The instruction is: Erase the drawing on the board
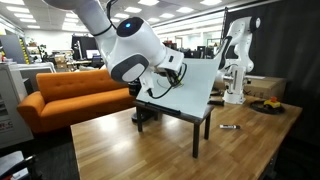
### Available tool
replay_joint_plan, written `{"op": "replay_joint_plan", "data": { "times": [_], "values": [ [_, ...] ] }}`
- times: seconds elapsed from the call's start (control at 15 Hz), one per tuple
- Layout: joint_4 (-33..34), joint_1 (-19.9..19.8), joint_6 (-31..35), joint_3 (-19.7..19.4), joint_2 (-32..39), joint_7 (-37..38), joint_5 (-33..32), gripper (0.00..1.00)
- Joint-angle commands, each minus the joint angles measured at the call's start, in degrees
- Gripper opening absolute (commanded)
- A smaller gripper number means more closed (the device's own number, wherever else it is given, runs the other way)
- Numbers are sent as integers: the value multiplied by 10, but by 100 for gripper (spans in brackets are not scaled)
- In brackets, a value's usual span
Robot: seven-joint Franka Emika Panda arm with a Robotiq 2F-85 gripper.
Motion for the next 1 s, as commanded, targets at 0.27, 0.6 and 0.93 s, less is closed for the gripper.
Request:
{"op": "replay_joint_plan", "data": {
  "times": [0.27,0.6,0.93],
  "values": [
    [70,45,0,-34,27,-1,-10,27],
    [112,93,0,-66,50,0,-11,27],
    [130,125,1,-88,66,-2,-15,27]
  ]
}}
